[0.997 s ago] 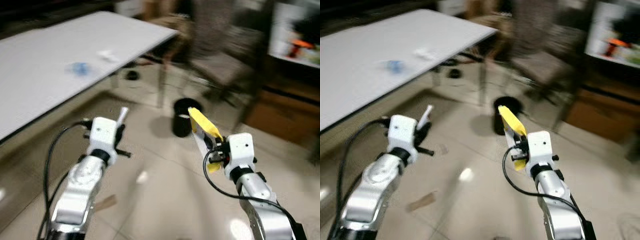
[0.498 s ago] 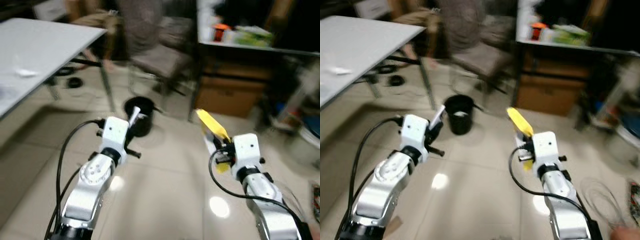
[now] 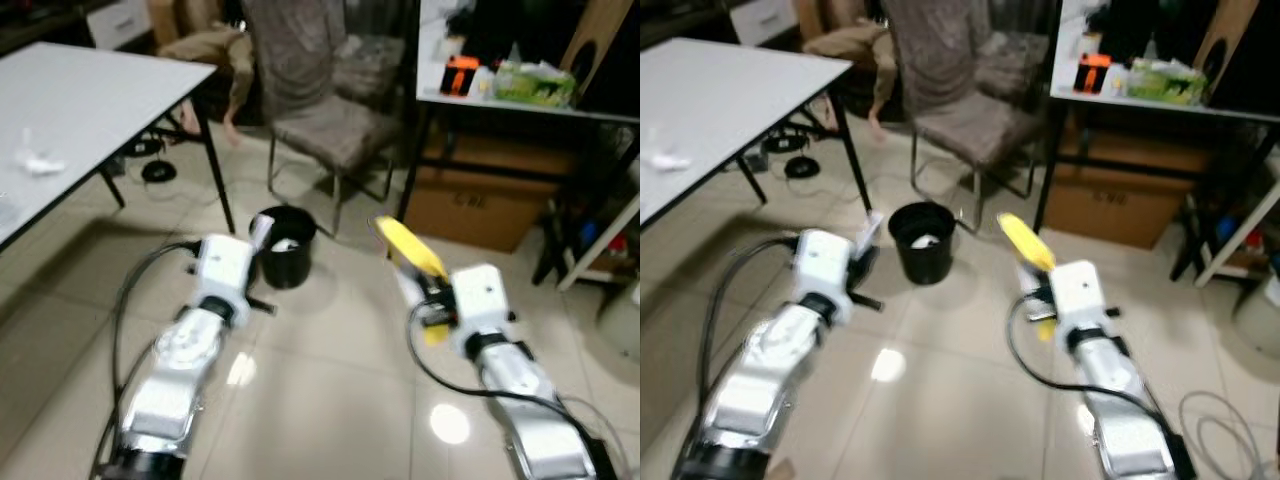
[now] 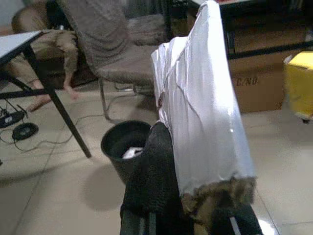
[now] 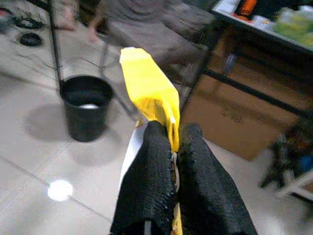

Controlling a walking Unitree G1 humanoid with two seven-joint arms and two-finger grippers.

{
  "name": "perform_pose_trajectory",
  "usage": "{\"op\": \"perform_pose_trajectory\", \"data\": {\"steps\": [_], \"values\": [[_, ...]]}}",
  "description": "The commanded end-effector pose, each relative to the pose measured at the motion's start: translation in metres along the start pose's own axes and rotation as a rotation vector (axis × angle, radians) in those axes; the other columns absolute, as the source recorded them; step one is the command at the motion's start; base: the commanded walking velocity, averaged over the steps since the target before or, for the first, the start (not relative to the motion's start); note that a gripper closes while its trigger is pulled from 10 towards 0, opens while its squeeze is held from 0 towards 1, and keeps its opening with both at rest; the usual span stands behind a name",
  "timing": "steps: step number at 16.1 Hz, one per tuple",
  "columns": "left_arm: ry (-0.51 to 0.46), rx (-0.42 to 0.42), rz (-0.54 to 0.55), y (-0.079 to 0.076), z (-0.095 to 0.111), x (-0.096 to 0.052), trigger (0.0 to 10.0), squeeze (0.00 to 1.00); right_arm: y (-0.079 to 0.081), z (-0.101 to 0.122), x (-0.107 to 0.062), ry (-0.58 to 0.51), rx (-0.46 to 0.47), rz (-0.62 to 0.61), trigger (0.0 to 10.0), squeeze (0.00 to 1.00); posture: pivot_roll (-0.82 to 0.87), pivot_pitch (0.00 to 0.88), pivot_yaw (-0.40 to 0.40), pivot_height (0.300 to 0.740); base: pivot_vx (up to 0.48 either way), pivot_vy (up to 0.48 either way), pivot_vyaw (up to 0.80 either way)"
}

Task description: Picking trash to rubbish bin

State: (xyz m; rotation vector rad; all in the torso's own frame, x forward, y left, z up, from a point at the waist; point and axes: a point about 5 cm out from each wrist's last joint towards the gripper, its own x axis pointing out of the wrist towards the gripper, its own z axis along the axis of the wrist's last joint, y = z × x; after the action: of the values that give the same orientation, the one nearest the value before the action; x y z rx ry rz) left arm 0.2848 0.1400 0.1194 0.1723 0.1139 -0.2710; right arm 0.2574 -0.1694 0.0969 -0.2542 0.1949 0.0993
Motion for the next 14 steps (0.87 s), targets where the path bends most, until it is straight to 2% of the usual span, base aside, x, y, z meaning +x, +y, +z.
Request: {"op": "perform_pose_trajectory", "data": {"steps": [1,5,8,9,10,14], "values": [[0.000,0.017,0.036,0.011,0.000,-0.001,10.0,0.00,0.007,0.005,0.002,-0.025,0.000,0.022,10.0,0.00,-0.15,0.015,-0.008,0.740,0.390,0.000,0.00],[0.011,0.014,0.043,0.012,-0.004,-0.002,10.0,0.00,0.015,0.000,0.002,-0.001,-0.026,0.094,10.0,0.00,-0.15,0.008,-0.008,0.740,0.394,0.000,0.00],[0.012,0.013,0.044,0.012,-0.005,-0.002,10.0,0.00,0.018,-0.003,0.003,0.004,-0.042,0.108,10.0,0.00,-0.14,0.003,-0.015,0.740,0.400,0.000,0.80],[0.013,0.014,0.046,0.012,-0.005,-0.002,10.0,0.00,0.019,-0.002,0.003,0.000,-0.042,0.116,10.0,0.00,-0.14,0.003,-0.015,0.740,0.401,0.000,0.00],[0.015,0.017,0.044,0.012,-0.005,-0.003,10.0,0.00,0.020,-0.003,0.004,-0.001,-0.004,0.118,10.0,0.00,-0.14,0.003,-0.015,0.740,0.405,0.000,0.00],[0.019,0.020,0.031,0.010,-0.007,-0.002,10.0,0.00,0.021,-0.006,0.003,0.006,-0.015,0.126,10.0,0.00,-0.14,0.000,-0.018,0.740,0.405,0.000,0.00]]}}
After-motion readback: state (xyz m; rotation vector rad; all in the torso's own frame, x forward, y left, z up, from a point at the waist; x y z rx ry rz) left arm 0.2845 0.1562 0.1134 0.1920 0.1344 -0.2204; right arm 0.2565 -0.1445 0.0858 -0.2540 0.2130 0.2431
